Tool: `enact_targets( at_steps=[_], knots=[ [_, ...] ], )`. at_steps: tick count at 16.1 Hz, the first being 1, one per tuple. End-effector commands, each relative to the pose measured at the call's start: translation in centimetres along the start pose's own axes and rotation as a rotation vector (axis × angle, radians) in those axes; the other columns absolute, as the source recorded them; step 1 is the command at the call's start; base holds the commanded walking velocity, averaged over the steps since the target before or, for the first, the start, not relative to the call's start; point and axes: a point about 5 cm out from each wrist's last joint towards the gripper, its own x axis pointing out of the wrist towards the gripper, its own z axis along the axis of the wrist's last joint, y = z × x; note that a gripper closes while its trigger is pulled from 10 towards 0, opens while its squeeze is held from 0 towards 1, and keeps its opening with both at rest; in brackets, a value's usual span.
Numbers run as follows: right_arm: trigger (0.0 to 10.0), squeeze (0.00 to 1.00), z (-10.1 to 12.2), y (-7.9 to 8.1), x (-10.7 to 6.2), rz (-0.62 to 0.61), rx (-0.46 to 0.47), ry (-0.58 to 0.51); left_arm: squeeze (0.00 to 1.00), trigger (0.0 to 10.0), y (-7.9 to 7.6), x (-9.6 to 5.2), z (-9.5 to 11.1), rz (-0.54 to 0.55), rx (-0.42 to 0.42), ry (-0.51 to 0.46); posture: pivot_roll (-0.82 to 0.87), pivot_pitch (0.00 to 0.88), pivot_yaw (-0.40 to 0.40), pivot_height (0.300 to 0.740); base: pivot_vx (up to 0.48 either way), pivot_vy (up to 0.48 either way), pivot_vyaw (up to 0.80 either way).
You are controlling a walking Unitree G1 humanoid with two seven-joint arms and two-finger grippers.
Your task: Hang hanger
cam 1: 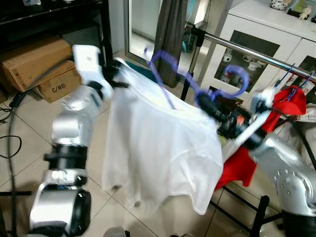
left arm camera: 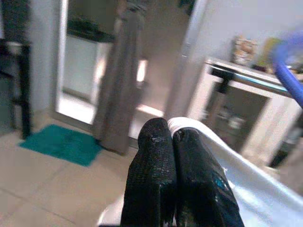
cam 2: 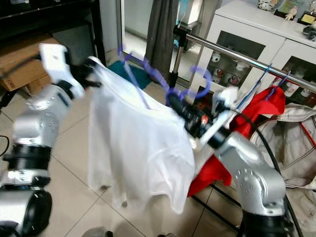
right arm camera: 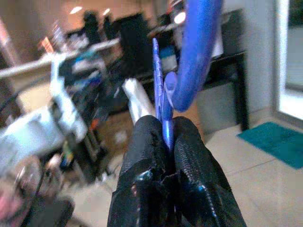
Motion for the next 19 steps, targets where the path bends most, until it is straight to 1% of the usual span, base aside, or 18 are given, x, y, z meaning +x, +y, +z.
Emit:
enact_targets(
  at_steps=[1, 4, 5, 6, 7, 8, 9, 10, 11, 12, 13, 14, 15, 16, 17, 18, 19],
  knots=[
    [0.0, 0.00, 0.4, -0.8, 0.1, -0.087, 0.033, -0.037, 0.00, 0.0, -2.2, 0.2, -0.4, -0.089, -0.015, 0.014, 0.01, 0.000, -0.068, 0.740, 0.000, 0.000, 0.00],
    [0.0, 0.00, 0.3, -1.0, 0.8, -0.148, 0.047, -0.066, 0.00, 0.0, -5.8, 0.4, -1.2, -0.192, -0.056, 0.027, 0.01, 0.000, -0.069, 0.740, 0.000, 0.000, 0.00],
    [0.0, 0.00, 0.4, -1.4, 1.1, -0.202, 0.049, -0.078, 0.00, 0.0, -7.4, 0.4, -1.3, -0.243, -0.072, 0.032, 0.01, 0.000, -0.069, 0.740, 0.000, 0.000, 0.00],
    [0.0, 0.00, 0.5, -1.7, 1.3, -0.234, 0.038, -0.082, 0.00, 0.0, -8.8, 0.3, -1.5, -0.302, -0.071, 0.037, 0.01, 0.000, -0.069, 0.740, 0.000, 0.000, 0.00],
    [0.0, 0.00, 0.6, -2.4, 1.4, -0.317, 0.017, -0.084, 0.00, 0.0, -9.8, 0.2, -1.5, -0.340, -0.058, 0.035, 0.01, 0.000, -0.067, 0.740, 0.000, 0.000, 0.00],
    [0.0, 0.00, 0.6, -2.9, 1.4, -0.356, 0.006, -0.082, 0.00, 0.0, -10.2, 0.1, -1.4, -0.354, -0.061, 0.031, 0.01, 0.000, -0.065, 0.740, 0.000, 0.000, 0.00],
    [0.0, 0.00, 0.5, -4.2, 1.2, -0.478, -0.069, -0.047, 0.00, 0.0, -10.4, -0.1, -1.1, -0.363, -0.058, 0.028, 0.01, 0.000, -0.062, 0.740, 0.000, 0.000, 0.00],
    [0.0, 0.00, 0.6, -4.8, 0.9, -0.525, -0.138, -0.025, 0.00, 0.0, -10.4, -0.2, -1.1, -0.364, -0.052, 0.030, 0.01, 0.000, -0.060, 0.740, 0.000, 0.000, 0.00],
    [0.0, 0.00, 1.3, -6.1, 0.5, -0.636, -0.155, -0.067, 0.00, 0.0, -10.2, -0.7, -1.2, -0.367, -0.028, 0.045, 0.01, 0.000, -0.058, 0.740, 0.000, 0.000, 0.00],
    [8.5, 0.00, 2.0, -6.6, 0.1, -0.662, -0.174, -0.069, 0.00, 0.0, -9.3, -1.5, -1.9, -0.328, 0.037, 0.072, 0.01, 0.000, -0.057, 0.740, 0.000, 0.000, 0.00],
    [10.0, 0.00, 1.9, -6.6, 0.0, -0.653, -0.194, -0.033, 0.00, 0.0, -8.7, -1.7, -2.1, -0.299, 0.080, 0.080, 0.01, 0.000, -0.058, 0.740, 0.000, 0.000, 0.00],
    [10.0, 0.00, 1.6, -6.4, -0.1, -0.625, -0.230, 0.015, 0.00, 3.6, -7.9, -2.0, -2.3, -0.251, 0.139, 0.087, 0.02, 0.000, -0.058, 0.740, 0.000, 0.000, 0.00],
    [10.0, 0.00, 0.9, -5.7, -0.3, -0.583, -0.256, 0.049, 0.00, 3.4, -7.0, -2.2, -2.3, -0.194, 0.148, 0.084, 0.02, 0.000, -0.056, 0.740, 0.000, 0.000, 0.00],
    [10.0, 0.00, -0.2, -5.4, -0.6, -0.579, -0.297, 0.118, 0.00, 8.8, -6.4, -2.6, -2.2, -0.154, 0.150, 0.079, 0.03, 0.000, -0.055, 0.740, 0.000, 0.000, 0.00],
    [10.0, 0.00, -1.1, -5.2, -0.9, -0.585, -0.329, 0.170, 0.00, 10.0, -5.9, -2.9, -2.2, -0.106, 0.153, 0.069, 0.03, 0.000, -0.054, 0.740, 0.000, 0.000, 0.00],
    [10.0, 0.00, -1.7, -4.8, -1.2, -0.585, -0.321, 0.192, 0.00, 10.0, -5.4, -3.1, -2.1, -0.061, 0.123, 0.054, 0.03, 0.000, -0.054, 0.740, 0.000, 0.000, -0.80],
    [10.0, 0.00, -2.4, -3.5, -1.6, -0.527, -0.286, 0.211, 0.00, 10.0, -5.1, -3.7, -1.9, -0.025, 0.083, 0.020, 0.03, 0.000, -0.054, 0.740, 0.000, 0.000, -0.80]
  ],
)
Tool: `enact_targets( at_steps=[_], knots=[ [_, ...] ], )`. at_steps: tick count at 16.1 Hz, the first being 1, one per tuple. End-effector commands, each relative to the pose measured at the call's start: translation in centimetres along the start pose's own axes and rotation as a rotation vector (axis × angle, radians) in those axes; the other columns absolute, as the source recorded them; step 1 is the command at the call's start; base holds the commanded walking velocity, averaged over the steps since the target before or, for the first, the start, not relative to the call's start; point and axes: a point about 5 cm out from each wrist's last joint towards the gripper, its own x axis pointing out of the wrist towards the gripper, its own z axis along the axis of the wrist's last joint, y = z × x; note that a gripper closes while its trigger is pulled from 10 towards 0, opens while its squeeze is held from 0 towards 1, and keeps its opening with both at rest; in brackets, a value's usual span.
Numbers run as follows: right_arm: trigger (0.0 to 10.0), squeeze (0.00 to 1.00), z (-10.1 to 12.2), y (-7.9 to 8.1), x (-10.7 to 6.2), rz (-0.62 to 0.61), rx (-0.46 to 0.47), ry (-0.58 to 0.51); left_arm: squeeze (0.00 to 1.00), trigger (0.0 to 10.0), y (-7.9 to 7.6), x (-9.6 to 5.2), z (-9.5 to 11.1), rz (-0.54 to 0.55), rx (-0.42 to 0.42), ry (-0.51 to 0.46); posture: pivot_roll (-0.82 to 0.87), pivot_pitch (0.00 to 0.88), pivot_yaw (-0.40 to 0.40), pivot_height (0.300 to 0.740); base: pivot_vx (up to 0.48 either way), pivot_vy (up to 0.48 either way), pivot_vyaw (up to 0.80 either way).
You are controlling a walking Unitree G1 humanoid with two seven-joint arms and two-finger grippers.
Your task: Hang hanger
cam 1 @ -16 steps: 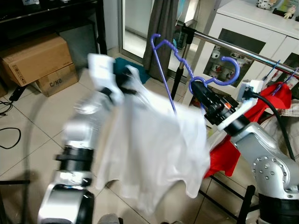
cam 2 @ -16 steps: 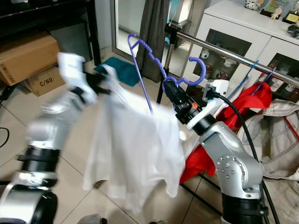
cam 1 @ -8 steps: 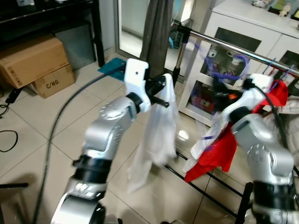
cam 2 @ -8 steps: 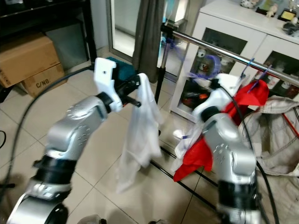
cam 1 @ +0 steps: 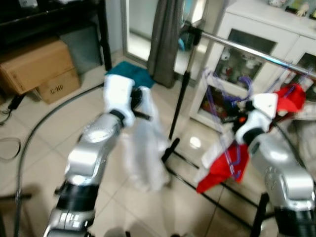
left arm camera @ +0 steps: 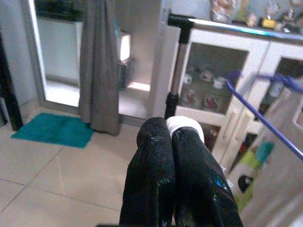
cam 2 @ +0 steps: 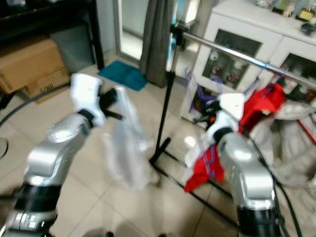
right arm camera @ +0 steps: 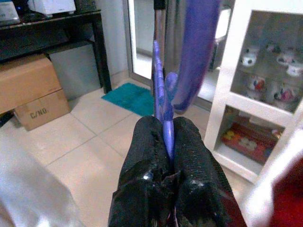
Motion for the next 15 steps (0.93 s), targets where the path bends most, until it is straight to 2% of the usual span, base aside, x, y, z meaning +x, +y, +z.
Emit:
enact_targets(
  at_steps=[1, 2, 3, 4, 6, 8, 9, 10, 13, 14, 15],
  knots=[
    [10.0, 0.00, 0.5, 0.3, -0.5, 0.027, 0.009, -0.015, 0.00, 10.0, -0.5, -0.1, 1.1, 0.001, 0.000, -0.056, 0.03, 0.000, -0.052, 0.740, 0.000, 0.000, -0.80],
    [10.0, 0.00, 0.6, 0.9, -1.0, 0.067, 0.048, -0.002, 0.00, 10.0, -0.4, -0.5, 0.9, 0.003, 0.002, -0.040, 0.03, 0.000, -0.051, 0.740, 0.000, 0.000, -0.80],
    [10.0, 0.00, 0.6, 1.9, -1.8, 0.132, 0.134, 0.024, 0.00, 10.0, -0.6, -1.1, 0.7, -0.025, 0.017, -0.020, 0.03, 0.000, -0.050, 0.740, 0.000, 0.000, -0.80],
    [10.0, 0.00, 0.6, 2.6, -2.2, 0.176, 0.152, 0.021, 0.00, 10.0, -0.9, -1.5, 0.4, -0.061, 0.041, 0.003, 0.02, 0.000, -0.052, 0.740, 0.000, 0.000, -0.80],
    [10.0, 0.00, 0.1, 2.8, -2.7, 0.189, 0.108, 0.031, 0.00, 10.0, -1.1, -1.9, -0.3, -0.066, 0.086, 0.034, 0.02, 0.000, -0.057, 0.740, 0.000, 0.000, -0.80],
    [10.0, 0.00, -0.2, 2.8, -2.8, 0.186, 0.067, 0.052, 0.00, 10.0, -1.1, -2.0, -0.3, -0.043, 0.070, 0.018, 0.02, 0.000, -0.062, 0.740, 0.000, 0.000, -0.80],
    [10.0, 0.00, 0.4, 3.3, -3.2, 0.238, 0.042, 0.021, 0.00, 10.0, -1.1, -2.5, -0.6, -0.018, 0.057, 0.039, 0.03, 0.000, -0.068, 0.740, 0.000, 0.000, -0.80],
    [10.0, 0.00, 0.6, 3.2, -3.3, 0.236, 0.023, 0.001, 0.00, 10.0, -0.9, -2.6, -0.8, 0.008, 0.086, 0.058, 0.03, 0.000, -0.070, 0.740, 0.000, 0.000, -0.80],
    [10.0, 0.00, 1.1, 2.5, -3.1, 0.159, -0.052, -0.077, 0.00, 10.0, -1.1, -2.9, -0.9, 0.006, 0.100, 0.058, 0.03, 0.000, -0.076, 0.740, 0.000, 0.000, -0.78],
    [10.0, 0.00, 1.0, 2.4, -3.2, 0.149, -0.060, -0.073, 0.00, 10.0, -0.8, -3.0, -0.7, 0.063, 0.153, 0.024, 0.03, 0.000, -0.077, 0.740, 0.000, 0.000, -0.78],
    [10.0, 0.00, 1.0, 2.1, -3.3, 0.110, -0.080, -0.086, 0.00, 10.0, -0.7, -3.1, -0.7, 0.092, 0.147, 0.014, 0.03, 0.000, -0.081, 0.740, 0.000, 0.000, -0.77]
  ],
)
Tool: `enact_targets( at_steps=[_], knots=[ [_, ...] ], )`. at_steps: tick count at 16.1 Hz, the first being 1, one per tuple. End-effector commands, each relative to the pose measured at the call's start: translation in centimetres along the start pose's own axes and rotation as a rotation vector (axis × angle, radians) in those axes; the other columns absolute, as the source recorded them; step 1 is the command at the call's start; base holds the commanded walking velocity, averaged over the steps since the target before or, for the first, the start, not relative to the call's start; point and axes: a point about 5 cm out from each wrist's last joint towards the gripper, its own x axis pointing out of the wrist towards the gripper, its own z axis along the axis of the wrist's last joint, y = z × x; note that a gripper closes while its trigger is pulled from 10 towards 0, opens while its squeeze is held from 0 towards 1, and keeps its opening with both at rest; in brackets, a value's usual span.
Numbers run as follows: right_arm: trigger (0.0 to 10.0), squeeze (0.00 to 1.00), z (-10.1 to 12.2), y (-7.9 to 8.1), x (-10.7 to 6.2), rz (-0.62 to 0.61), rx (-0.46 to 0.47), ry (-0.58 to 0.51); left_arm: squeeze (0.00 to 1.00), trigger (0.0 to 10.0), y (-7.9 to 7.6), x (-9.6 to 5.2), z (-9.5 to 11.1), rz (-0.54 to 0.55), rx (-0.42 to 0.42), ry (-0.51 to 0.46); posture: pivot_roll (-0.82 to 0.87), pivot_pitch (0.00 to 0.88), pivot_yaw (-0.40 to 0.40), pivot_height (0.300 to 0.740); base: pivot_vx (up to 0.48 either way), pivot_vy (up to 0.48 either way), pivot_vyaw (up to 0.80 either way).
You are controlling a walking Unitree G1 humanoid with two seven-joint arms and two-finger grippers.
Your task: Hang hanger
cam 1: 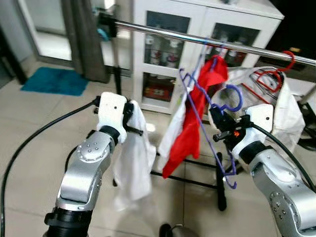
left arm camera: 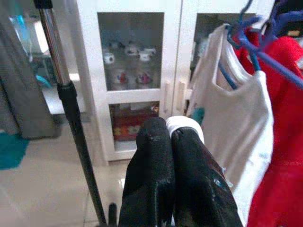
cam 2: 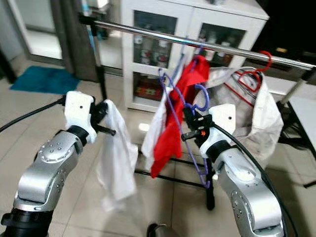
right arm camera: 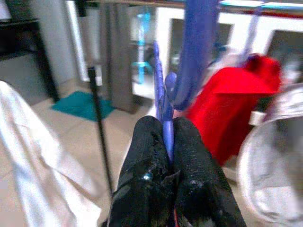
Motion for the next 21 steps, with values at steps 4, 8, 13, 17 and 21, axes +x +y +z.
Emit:
enact_targets(
  at_steps=[4, 8, 13, 17, 21],
  knots=[
    [10.0, 0.00, -0.6, -0.5, -0.5, 0.004, 0.053, 0.021, 0.00, 10.0, -0.4, -0.5, 1.0, 0.016, 0.004, -0.061, 0.03, 0.004, -0.084, 0.740, 0.000, 0.000, -0.79],
    [10.0, 0.00, -1.1, -0.6, -0.6, -0.027, 0.131, 0.046, 0.00, 10.0, -0.5, -0.3, 1.1, 0.019, -0.001, -0.059, 0.03, 0.014, -0.073, 0.740, 0.000, 0.000, -0.80],
    [10.0, 0.00, -0.8, -1.3, -0.4, -0.209, 0.151, 0.005, 0.00, 10.0, -0.6, 0.0, 1.0, 0.006, -0.022, -0.037, 0.03, 0.014, -0.054, 0.740, 0.000, 0.000, -0.80],
    [10.0, 0.00, -0.9, -1.2, -0.2, -0.200, 0.228, 0.005, 0.00, 10.0, -0.6, 0.1, 0.9, 0.008, -0.025, -0.030, 0.03, 0.012, -0.051, 0.740, 0.000, 0.000, -0.80],
    [10.0, 0.00, -0.3, -1.1, 0.0, -0.205, 0.195, -0.041, 0.00, 10.0, -0.8, 0.0, 0.9, -0.047, -0.034, -0.018, 0.02, 0.007, -0.053, 0.740, 0.000, 0.000, -0.80]
  ],
)
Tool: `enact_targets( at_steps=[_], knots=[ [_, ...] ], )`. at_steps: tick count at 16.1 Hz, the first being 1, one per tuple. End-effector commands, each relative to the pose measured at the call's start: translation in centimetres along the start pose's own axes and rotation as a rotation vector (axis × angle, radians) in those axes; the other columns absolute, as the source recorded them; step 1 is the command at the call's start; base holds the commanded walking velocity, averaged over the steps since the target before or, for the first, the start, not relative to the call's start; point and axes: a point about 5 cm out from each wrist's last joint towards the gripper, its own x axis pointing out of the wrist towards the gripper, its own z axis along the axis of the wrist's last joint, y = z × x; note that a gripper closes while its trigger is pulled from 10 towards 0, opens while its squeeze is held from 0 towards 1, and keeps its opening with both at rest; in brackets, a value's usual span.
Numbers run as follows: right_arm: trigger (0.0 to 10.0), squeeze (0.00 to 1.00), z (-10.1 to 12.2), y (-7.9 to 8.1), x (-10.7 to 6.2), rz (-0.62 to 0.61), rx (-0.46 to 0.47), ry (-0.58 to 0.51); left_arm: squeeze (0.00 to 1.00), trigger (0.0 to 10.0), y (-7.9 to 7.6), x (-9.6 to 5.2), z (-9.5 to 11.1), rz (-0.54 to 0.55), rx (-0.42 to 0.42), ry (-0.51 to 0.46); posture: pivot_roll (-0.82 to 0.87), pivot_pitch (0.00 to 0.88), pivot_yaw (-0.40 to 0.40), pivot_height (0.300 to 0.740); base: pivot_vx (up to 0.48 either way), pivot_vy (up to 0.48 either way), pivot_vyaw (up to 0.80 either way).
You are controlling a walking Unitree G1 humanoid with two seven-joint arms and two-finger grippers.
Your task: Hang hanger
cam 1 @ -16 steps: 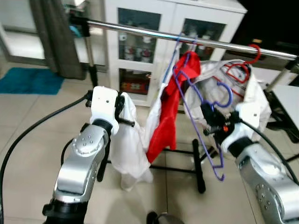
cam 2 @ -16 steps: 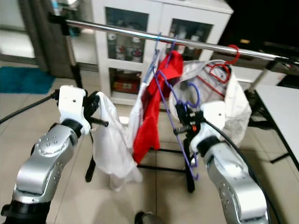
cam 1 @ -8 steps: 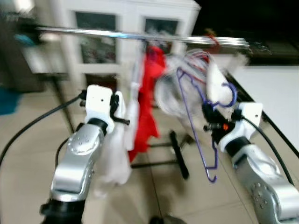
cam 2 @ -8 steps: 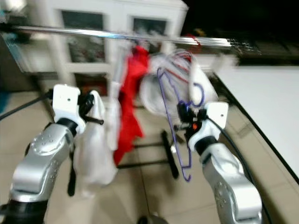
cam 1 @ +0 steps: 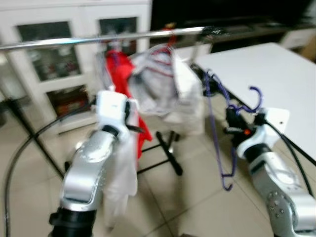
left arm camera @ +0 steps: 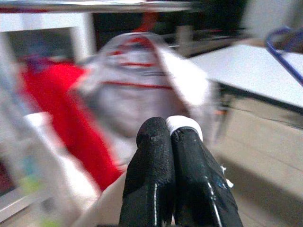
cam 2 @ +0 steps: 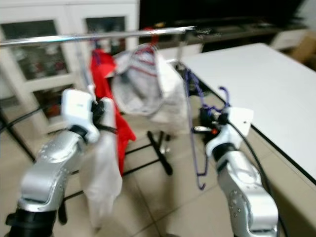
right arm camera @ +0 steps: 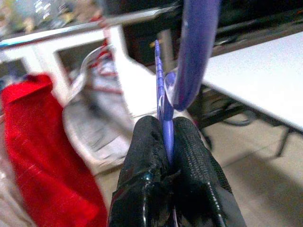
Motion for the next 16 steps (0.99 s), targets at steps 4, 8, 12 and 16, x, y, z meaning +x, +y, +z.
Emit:
enact_targets(
  at_steps=[4, 8, 12, 16],
  knots=[
    [10.0, 0.00, -0.6, 0.1, 0.0, 0.021, 0.034, 0.057, 0.00, 10.0, 0.4, 0.2, 0.8, 0.033, 0.012, -0.055, 0.01, 0.002, -0.050, 0.740, 0.000, 0.000, -0.80],
    [10.0, 0.00, -1.5, -2.0, 0.3, -0.152, -0.109, 0.075, 0.00, 10.0, 1.1, 0.6, 0.9, 0.068, 0.005, -0.050, 0.00, 0.000, -0.036, 0.740, 0.000, 0.000, -0.80],
    [10.0, 0.00, -1.5, -2.2, -0.2, -0.163, -0.063, 0.095, 0.00, 10.0, 1.2, 1.4, 1.1, 0.038, 0.087, -0.055, -0.02, 0.000, -0.001, 0.740, 0.000, 0.000, -0.80],
    [10.0, 0.00, -1.2, -1.6, -0.1, -0.171, -0.110, 0.070, 0.00, 10.0, 1.0, 1.8, 1.1, 0.028, 0.068, -0.064, -0.03, 0.000, 0.010, 0.740, 0.000, 0.000, -0.80]
  ],
)
